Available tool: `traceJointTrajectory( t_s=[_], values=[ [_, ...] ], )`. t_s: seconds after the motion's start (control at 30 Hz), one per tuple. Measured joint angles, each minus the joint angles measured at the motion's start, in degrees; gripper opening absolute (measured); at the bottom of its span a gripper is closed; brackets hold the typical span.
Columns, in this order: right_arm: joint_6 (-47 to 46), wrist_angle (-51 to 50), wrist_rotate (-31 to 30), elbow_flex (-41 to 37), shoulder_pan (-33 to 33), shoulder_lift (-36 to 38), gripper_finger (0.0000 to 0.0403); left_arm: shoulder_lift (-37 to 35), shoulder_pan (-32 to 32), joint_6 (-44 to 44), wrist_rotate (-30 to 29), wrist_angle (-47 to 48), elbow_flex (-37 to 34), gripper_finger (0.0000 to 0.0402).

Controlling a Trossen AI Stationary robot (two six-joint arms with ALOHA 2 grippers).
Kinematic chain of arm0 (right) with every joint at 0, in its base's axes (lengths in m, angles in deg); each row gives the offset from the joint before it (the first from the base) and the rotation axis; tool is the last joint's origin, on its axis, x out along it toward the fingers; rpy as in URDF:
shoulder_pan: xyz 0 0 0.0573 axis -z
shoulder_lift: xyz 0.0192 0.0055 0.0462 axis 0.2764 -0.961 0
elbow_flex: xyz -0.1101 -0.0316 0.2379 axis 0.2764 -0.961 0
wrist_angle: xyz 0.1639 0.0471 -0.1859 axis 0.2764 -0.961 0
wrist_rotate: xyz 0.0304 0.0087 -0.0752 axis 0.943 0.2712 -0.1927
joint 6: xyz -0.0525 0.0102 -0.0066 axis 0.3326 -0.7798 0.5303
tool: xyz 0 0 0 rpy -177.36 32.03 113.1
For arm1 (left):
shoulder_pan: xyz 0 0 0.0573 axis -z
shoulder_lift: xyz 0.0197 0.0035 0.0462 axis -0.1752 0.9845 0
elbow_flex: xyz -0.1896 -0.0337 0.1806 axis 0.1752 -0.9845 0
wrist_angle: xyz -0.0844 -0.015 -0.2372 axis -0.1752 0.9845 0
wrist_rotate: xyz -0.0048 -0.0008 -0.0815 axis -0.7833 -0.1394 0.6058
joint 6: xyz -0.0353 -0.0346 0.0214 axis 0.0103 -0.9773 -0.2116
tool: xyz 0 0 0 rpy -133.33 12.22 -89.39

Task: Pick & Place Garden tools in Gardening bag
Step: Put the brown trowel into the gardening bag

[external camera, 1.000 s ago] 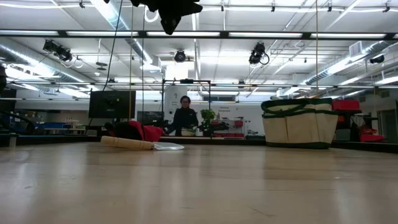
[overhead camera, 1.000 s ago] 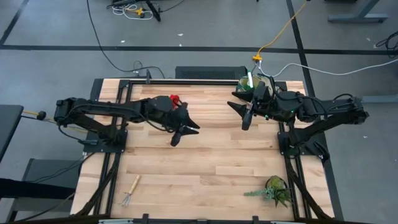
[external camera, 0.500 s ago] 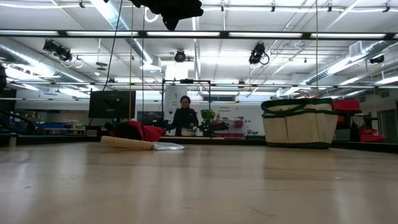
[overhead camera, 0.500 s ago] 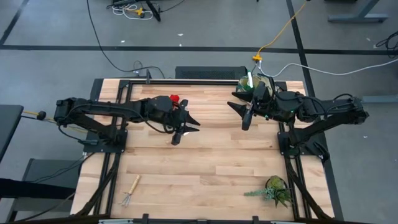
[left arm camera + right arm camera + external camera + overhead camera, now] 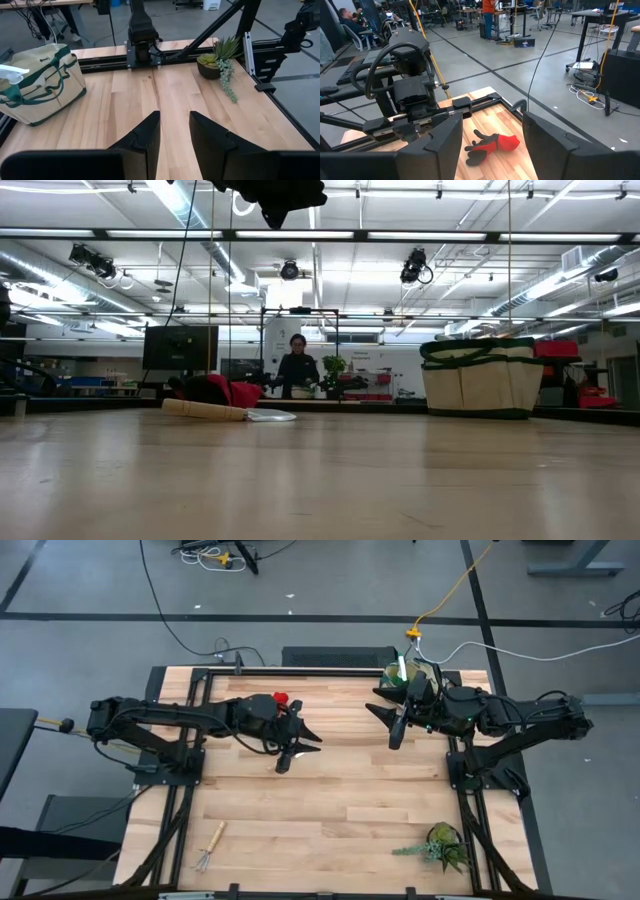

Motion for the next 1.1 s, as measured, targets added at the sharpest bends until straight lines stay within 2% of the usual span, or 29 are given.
traceJointTrajectory(
  t_s=[0.87, 1.1],
  values=[
    [0.0, 0.0, -0.1, 0.0, 0.0, 0.0, 0.0207, 0.0, -0.3, -0.1, -1.1, -0.1, 0.0, 0.0112],
    [0.1, 0.0, -0.1, 0.0, 0.0, 0.0, 0.0207, 0.1, -0.2, 0.0, -1.1, -5.6, 0.0, 0.0112]
  ],
)
